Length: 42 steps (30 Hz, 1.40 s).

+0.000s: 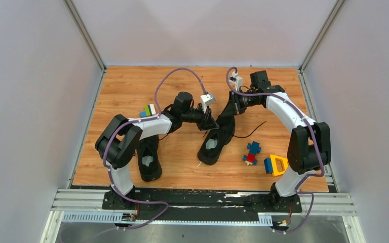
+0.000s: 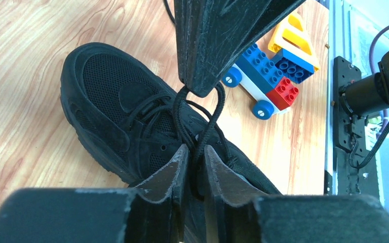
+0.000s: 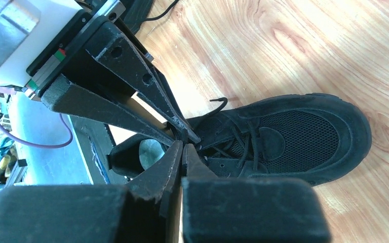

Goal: Tie the shoes
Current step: Wrap the shoelace around the shoelace.

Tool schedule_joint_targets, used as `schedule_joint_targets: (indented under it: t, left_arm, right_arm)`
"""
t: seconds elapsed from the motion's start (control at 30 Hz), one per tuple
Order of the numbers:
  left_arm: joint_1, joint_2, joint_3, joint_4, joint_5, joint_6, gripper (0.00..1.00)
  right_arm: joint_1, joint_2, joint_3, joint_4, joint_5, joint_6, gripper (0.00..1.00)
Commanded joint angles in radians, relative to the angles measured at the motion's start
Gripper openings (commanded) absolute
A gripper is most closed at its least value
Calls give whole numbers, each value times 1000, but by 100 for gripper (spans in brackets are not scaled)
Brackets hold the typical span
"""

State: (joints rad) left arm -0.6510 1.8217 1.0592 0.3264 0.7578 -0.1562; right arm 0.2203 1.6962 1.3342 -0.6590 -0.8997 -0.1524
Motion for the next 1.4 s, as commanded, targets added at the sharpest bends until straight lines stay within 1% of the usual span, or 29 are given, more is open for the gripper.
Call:
schedule_joint_targets:
  t: [0.0,0.03,0.13,0.17,0.2,0.23,0.27,0.3,0.33,0.43,0.6,0.63,0.73,0.8,0.87,0.97,1.03,1.13,1.2,1.3,1.37]
  left_arm:
    - [5,8,40,15,3,8,29]
    - [5,5,41,5,5,27,34]
    - [10,-2,42,-19,27,104,41]
    - [14,-3,47,-43,43,165,44]
    - [15,-4,50,-61,49,205,44]
    - [16,-3,59,-102,52,283,45]
    - [18,-1,63,-136,53,313,46]
    - [23,1,66,-143,61,352,46]
    - [26,3,66,-137,69,357,46]
    - [41,2,55,-95,126,323,46]
    - [75,-9,45,-49,172,294,46]
    - [83,-10,33,-32,184,264,45]
    - [121,-8,0,131,215,156,43]
    - [127,-2,-19,207,256,86,42]
    - [126,6,-31,269,285,43,41]
    - [123,14,-46,335,290,4,40]
    - [118,15,-49,334,273,7,42]
    - [112,19,-59,346,274,10,48]
    - [110,21,-67,365,274,8,51]
    - [112,28,-68,390,248,14,53]
    - [122,43,-43,391,237,13,53]
  right_arm:
    - [4,-13,74,-23,-30,-28,0]
    - [4,-11,92,-27,-25,-31,0]
    - [2,-5,152,-34,-19,-31,0]
    - [3,-2,176,-34,-19,-28,0]
    - [3,3,191,-34,-21,-23,0]
    - [3,7,201,-34,-23,-18,0]
    - [2,12,209,-34,-27,-13,0]
    - [3,16,215,-33,-31,-11,0]
    - [2,20,220,-34,-35,-9,0]
    - [2,27,222,-34,-33,-7,0]
    - [3,23,228,-49,-45,-37,0]
    - [3,22,231,-53,-43,-42,0]
    - [2,24,232,-68,-46,-56,0]
    - [3,23,233,-75,-52,-64,0]
    - [3,19,238,-82,-52,-69,0]
    - [3,21,252,-97,-42,-78,0]
    - [3,25,261,-107,-36,-82,0]
    - [3,23,257,-109,-45,-86,0]
    - [3,20,254,-113,-50,-96,0]
    - [2,16,253,-125,-71,-116,0]
    - [3,16,252,-127,-78,-115,0]
